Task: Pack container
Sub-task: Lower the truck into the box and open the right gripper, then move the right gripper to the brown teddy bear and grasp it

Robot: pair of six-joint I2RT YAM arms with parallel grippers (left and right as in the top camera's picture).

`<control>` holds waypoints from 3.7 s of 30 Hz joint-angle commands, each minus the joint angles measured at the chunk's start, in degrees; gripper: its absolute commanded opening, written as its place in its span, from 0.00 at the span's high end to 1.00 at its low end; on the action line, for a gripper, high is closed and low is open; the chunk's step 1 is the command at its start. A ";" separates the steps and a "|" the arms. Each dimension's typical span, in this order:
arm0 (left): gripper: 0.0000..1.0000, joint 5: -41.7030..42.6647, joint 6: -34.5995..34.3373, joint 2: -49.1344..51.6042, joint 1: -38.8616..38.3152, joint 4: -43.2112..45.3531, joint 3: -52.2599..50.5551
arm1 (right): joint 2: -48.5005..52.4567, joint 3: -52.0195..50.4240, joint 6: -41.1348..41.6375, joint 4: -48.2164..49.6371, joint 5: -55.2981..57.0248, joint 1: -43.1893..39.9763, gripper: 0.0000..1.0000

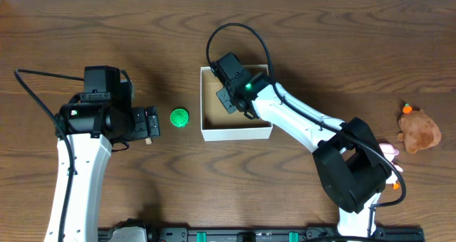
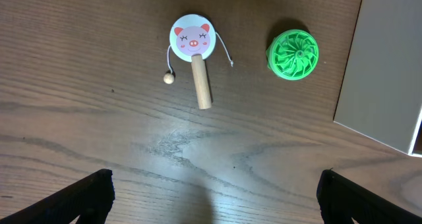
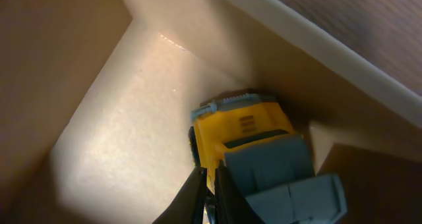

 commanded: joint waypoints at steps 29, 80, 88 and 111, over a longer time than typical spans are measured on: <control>0.02 -0.02 -0.09 0.28 0.22 -0.11 0.87 | 0.07 0.09 12.85 -1.60 7.61 -1.03 0.83; 0.02 -0.02 -0.11 0.28 0.20 -0.07 0.87 | -22.58 14.38 0.85 -32.13 -7.80 -22.32 0.01; 0.02 -0.02 -0.59 0.28 0.20 -0.07 0.87 | -25.92 13.33 -0.46 -43.98 -7.80 -47.52 0.01; 0.02 -0.02 -0.96 0.28 0.20 -0.07 0.87 | -25.18 -14.86 -24.59 -17.75 -11.54 -80.50 0.01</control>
